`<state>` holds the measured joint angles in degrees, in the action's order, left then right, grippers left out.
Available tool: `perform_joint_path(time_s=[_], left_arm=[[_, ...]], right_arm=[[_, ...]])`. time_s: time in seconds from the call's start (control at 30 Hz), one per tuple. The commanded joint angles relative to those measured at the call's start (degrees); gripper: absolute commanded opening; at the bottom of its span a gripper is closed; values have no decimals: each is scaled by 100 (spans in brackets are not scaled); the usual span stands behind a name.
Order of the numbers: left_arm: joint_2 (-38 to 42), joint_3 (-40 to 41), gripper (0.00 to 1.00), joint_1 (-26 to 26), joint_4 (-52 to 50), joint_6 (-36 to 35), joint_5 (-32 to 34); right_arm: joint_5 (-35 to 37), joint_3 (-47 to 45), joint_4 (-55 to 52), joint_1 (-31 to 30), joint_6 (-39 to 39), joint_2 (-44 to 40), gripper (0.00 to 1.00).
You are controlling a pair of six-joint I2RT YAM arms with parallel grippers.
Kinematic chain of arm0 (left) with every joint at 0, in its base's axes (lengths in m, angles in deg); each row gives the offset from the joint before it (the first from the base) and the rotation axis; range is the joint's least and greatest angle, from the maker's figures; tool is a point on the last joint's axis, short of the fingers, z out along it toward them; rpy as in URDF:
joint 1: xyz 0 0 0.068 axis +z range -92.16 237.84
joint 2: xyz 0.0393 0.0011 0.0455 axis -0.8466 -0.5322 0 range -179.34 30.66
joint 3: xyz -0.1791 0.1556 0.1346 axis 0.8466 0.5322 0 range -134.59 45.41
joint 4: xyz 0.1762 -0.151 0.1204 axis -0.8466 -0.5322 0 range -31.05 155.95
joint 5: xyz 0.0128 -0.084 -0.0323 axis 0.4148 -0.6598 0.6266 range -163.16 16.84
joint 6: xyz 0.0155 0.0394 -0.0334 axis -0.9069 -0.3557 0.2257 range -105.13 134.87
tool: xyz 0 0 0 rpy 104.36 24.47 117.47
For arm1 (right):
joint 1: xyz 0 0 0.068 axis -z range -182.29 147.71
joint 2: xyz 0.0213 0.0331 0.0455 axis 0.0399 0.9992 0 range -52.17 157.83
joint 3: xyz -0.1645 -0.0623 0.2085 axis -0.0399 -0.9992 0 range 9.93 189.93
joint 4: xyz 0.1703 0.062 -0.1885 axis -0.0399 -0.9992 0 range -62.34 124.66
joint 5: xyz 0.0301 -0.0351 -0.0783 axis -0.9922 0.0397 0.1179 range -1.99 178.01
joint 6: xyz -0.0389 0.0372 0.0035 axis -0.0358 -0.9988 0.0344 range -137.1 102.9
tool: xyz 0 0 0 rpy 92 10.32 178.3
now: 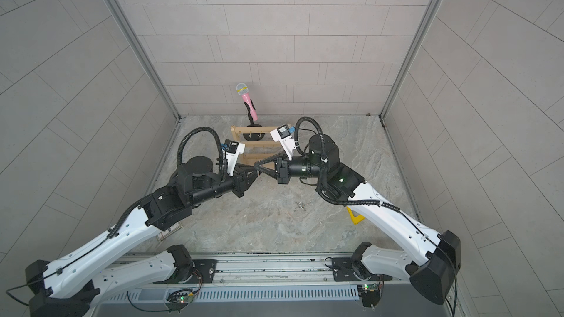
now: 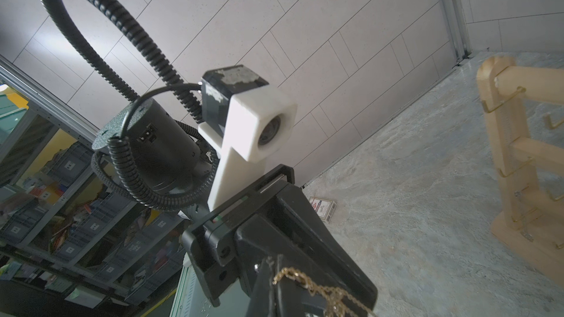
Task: Hang the necklace on the jewelry display stand
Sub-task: Pick up the necklace from the center of the board.
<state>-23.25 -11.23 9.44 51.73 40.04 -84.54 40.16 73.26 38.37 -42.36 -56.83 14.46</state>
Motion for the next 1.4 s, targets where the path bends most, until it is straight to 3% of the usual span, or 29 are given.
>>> perform_joint_path(time_s=[0.0,0.93,1.37], left_arm=[[38,16,17,-17,210,-12,-62],[39,92,17,-18,231,-126,259],[123,233,23,-18,461,-62,345]], right_arm=[[-92,57,246,-3,-78,-10,0],[-398,76,570,-58,-269,42,0],[-523,-31,1115,-76,-659,148,0]])
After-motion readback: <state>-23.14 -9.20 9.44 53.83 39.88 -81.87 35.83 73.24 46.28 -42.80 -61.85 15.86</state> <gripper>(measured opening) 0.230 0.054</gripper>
